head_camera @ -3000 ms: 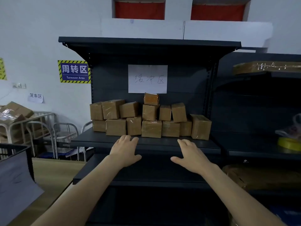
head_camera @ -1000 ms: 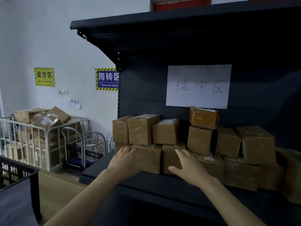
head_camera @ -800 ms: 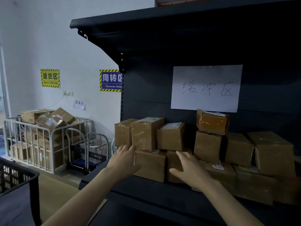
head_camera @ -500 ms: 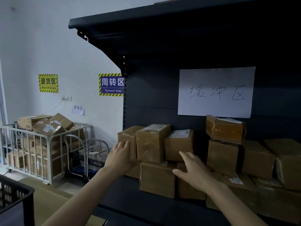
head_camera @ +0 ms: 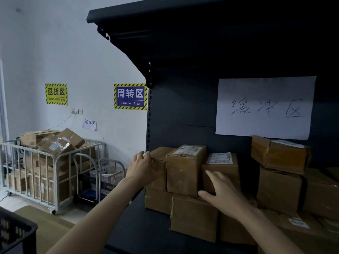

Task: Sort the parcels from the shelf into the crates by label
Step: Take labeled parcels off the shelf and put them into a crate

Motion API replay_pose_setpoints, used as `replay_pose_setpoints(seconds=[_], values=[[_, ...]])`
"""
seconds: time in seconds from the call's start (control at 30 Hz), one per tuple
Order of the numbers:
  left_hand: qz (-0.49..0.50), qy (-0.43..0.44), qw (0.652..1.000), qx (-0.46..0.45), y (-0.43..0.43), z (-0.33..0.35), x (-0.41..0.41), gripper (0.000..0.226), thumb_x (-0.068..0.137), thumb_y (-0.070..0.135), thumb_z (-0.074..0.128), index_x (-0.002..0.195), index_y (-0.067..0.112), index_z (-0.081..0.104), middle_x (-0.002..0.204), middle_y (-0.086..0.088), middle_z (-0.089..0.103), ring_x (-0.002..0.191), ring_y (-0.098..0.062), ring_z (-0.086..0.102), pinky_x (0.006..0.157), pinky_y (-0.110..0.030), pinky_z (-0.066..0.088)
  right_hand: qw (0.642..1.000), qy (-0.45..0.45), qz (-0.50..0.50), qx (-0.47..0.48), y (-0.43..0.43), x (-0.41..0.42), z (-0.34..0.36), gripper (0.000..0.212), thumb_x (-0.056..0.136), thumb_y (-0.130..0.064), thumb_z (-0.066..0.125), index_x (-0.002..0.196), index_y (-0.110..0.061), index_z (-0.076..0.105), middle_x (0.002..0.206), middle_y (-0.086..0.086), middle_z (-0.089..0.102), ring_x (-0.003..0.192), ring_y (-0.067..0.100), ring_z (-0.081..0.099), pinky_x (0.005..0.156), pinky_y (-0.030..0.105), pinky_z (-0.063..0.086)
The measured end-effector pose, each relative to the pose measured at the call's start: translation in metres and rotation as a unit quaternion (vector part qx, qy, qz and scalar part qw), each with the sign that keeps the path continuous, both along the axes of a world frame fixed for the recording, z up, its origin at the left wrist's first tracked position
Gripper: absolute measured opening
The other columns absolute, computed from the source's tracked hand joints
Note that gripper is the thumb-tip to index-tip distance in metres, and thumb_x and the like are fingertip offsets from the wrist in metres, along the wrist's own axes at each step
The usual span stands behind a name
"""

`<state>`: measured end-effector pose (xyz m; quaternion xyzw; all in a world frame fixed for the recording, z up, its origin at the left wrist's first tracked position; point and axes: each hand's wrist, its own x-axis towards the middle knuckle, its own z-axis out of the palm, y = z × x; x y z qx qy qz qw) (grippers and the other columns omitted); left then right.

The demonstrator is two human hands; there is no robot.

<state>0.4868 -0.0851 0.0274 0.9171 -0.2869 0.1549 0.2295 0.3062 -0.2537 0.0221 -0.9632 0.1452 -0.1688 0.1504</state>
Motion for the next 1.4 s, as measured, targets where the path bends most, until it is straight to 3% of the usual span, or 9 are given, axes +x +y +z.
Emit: replay_pose_setpoints(seconds=[0.13,0.37,0.5,0.73,0.9,1.17,1.23,1.33,1.4], values=[[-0.027,-0.025,0.999,0.018,-0.012,0.002,0.011,0.088,0.079,0.054,0.060,0.146,0.016,0.018,0.154,-0.006,0.016,0.142,-0.026,0.015,0.113,-0.039,0.023,1.000,-0.006,-0.002,0.004,-0.001,0.003,0.001,0.074,0.090,-0.048,0.049,0.148,-0.023,0.010,0.152,-0.005,0.019,0.139,0.012,0.020,0.111,0.030,0.026],[-0.028,-0.004,1.000,0.013,-0.012,-0.006,0.024,0.086,0.075,0.067,0.055,0.140,0.016,0.031,0.148,-0.005,0.031,0.137,-0.024,0.026,0.108,-0.040,0.032,1.000,-0.002,0.009,0.002,0.001,0.009,-0.002,0.069,0.091,-0.049,0.047,0.147,-0.024,0.017,0.149,-0.007,0.025,0.136,0.010,0.024,0.108,0.028,0.028],[-0.004,0.021,0.999,-0.036,-0.008,-0.008,0.030,0.080,0.074,0.069,0.055,0.131,0.016,0.039,0.135,-0.007,0.042,0.127,-0.025,0.036,0.100,-0.040,0.038,1.000,-0.005,0.015,0.001,0.004,0.013,-0.004,0.067,0.091,-0.049,0.047,0.147,-0.024,0.018,0.148,-0.006,0.027,0.135,0.010,0.026,0.106,0.027,0.029],[0.027,0.110,0.980,-0.165,0.000,-0.003,0.035,0.057,0.074,0.051,0.067,0.114,0.017,0.045,0.110,-0.009,0.045,0.102,-0.027,0.049,0.085,-0.039,0.049,1.000,-0.012,0.027,0.004,0.010,0.013,-0.008,0.067,0.091,-0.048,0.047,0.146,-0.023,0.021,0.147,-0.007,0.029,0.134,0.009,0.028,0.105,0.025,0.031],[0.049,0.141,0.929,-0.338,0.034,-0.009,0.026,0.074,0.068,0.053,0.069,0.123,0.009,0.050,0.114,-0.011,0.055,0.102,-0.024,0.053,0.078,-0.032,0.043,0.998,-0.029,0.054,0.029,0.018,0.014,-0.014,0.063,0.091,-0.046,0.049,0.145,-0.022,0.026,0.143,-0.006,0.034,0.131,0.009,0.032,0.104,0.024,0.032],[0.010,0.207,0.828,-0.521,0.081,-0.041,-0.019,0.033,0.082,0.029,0.067,0.106,0.012,0.053,0.101,-0.009,0.063,0.092,-0.022,0.060,0.069,-0.027,0.048,0.986,-0.108,0.122,0.043,0.063,0.031,-0.021,0.042,0.091,-0.037,0.052,0.128,-0.019,0.053,0.120,-0.005,0.056,0.105,0.004,0.051,0.085,0.016,0.042],[-0.007,0.226,0.805,-0.549,0.087,-0.050,-0.029,0.030,0.083,0.030,0.066,0.105,0.012,0.056,0.102,-0.011,0.064,0.093,-0.024,0.062,0.076,-0.033,0.051,0.983,-0.092,0.131,0.085,0.071,0.037,-0.026,0.043,0.091,-0.039,0.052,0.127,-0.016,0.054,0.119,-0.002,0.058,0.104,0.005,0.052,0.080,0.013,0.040],[-0.031,0.261,0.769,-0.582,0.092,-0.063,-0.045,0.028,0.081,0.033,0.067,0.102,0.017,0.057,0.105,-0.012,0.065,0.099,-0.027,0.062,0.090,-0.044,0.051,0.963,-0.039,0.159,0.215,0.082,0.044,-0.036,0.054,0.088,-0.051,0.050,0.130,-0.016,0.052,0.130,-0.005,0.056,0.118,0.007,0.051,0.096,0.022,0.041],[-0.042,0.277,0.756,-0.591,0.092,-0.071,-0.054,0.028,0.085,0.026,0.063,0.109,0.014,0.056,0.106,-0.014,0.066,0.100,-0.028,0.063,0.090,-0.043,0.052,0.936,-0.011,0.193,0.293,0.092,0.046,-0.039,0.039,0.091,-0.046,0.048,0.121,-0.022,0.057,0.123,-0.010,0.060,0.109,-0.001,0.055,0.088,0.017,0.044]])
